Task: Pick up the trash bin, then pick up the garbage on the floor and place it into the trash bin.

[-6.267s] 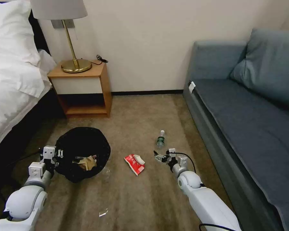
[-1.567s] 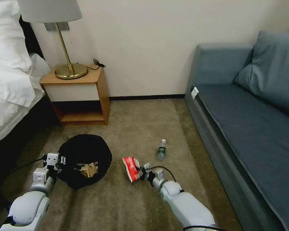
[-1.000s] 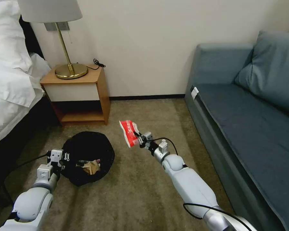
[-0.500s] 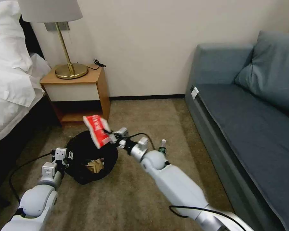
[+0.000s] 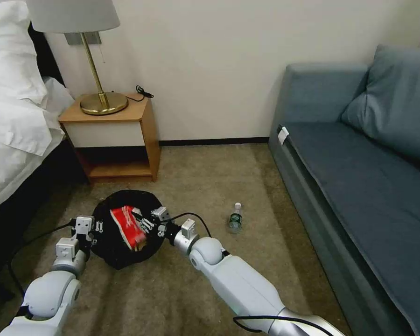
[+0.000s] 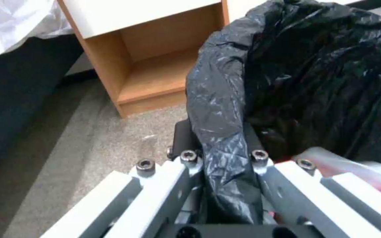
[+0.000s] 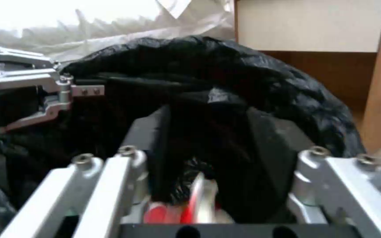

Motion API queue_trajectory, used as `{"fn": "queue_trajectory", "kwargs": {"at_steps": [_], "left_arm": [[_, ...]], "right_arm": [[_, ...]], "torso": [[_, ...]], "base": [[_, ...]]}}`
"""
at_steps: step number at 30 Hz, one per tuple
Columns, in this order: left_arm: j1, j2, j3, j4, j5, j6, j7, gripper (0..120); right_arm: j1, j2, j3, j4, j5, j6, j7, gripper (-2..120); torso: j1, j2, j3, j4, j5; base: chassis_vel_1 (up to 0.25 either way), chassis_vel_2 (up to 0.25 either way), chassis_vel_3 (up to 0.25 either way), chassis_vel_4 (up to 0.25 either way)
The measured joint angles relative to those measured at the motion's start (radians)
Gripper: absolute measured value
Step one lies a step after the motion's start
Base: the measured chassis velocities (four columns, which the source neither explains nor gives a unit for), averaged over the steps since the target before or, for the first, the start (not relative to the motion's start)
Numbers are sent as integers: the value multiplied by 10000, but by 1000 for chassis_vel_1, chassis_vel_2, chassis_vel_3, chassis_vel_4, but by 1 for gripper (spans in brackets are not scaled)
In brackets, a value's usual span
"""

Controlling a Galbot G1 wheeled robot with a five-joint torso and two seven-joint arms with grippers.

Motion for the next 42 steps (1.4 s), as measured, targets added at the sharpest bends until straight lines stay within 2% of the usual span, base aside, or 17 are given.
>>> {"fn": "queue_trajectory", "kwargs": {"at_steps": [2, 4, 5, 6, 7, 8, 11, 13, 24, 28, 33, 42], "left_arm": [[-17, -1, 6, 0, 5, 0, 0, 5], [-20, -1, 6, -1, 6, -1, 0, 5], [-20, 0, 4, 1, 11, -4, -2, 5], [-20, 0, 4, 1, 11, -4, -2, 5], [-11, 1, 0, 1, 14, -6, -1, 5], [0, 2, -10, 1, 16, -9, -2, 5], [16, 2, -18, 1, 18, -21, -2, 5], [44, -18, -2, 18, 43, -45, 0, 5], [-75, -175, 335, 94, 207, -71, -1, 5], [-71, -156, 330, 85, 209, -73, -2, 5], [25, -76, 218, -31, 167, -73, 0, 5], [187, 14, 93, -161, 116, -84, 35, 5]], "right_arm": [[-67, -148, 20, 95, -1, 113, 193, 58], [-88, -211, 22, 144, 0, 138, 304, 61], [-139, -461, 21, 312, 1, 158, 814, 70], [-139, -461, 21, 312, 1, 158, 814, 70], [-151, -670, 24, 416, 1, 135, 1191, 79], [-152, -795, 73, 436, -7, 100, 1354, 82], [-149, -941, 181, 415, -52, 61, 1504, 87], [-58, -1155, 490, 122, -214, 40, 1772, 98], [158, -1343, 1366, -767, -846, -651, 2800, 100], [138, -1388, 1473, -767, -739, -880, 3081, 100], [77, -1381, 1798, -1076, -993, -1459, 3888, 100], [-127, -1614, 2107, -1224, -1342, -1409, 4506, 100]], "torso": [[0, 0, 0, 0, 0], [-1, -1, 0, 0, 0], [0, 0, 0, 0, 1], [0, 0, 0, 0, 1], [0, 0, 0, -1, 1], [-1, 0, 0, -1, 2], [0, 0, 0, 0, 2], [0, 0, 0, -1, 3], [0, 0, 0, -1, 3], [0, 0, 0, 0, 3], [0, 0, 0, 0, 2], [0, 0, 0, 1, 1]], "base": [[0, 0, 0, 0], [0, 0, 0, 0], [0, 0, 0, 0], [0, 0, 0, 0], [0, 0, 0, 0], [0, 0, 0, 0], [0, 0, 0, 0], [0, 0, 0, 0], [0, 0, 0, 0], [0, 0, 0, 0], [0, 0, 0, 0], [0, 0, 0, 0]]}}
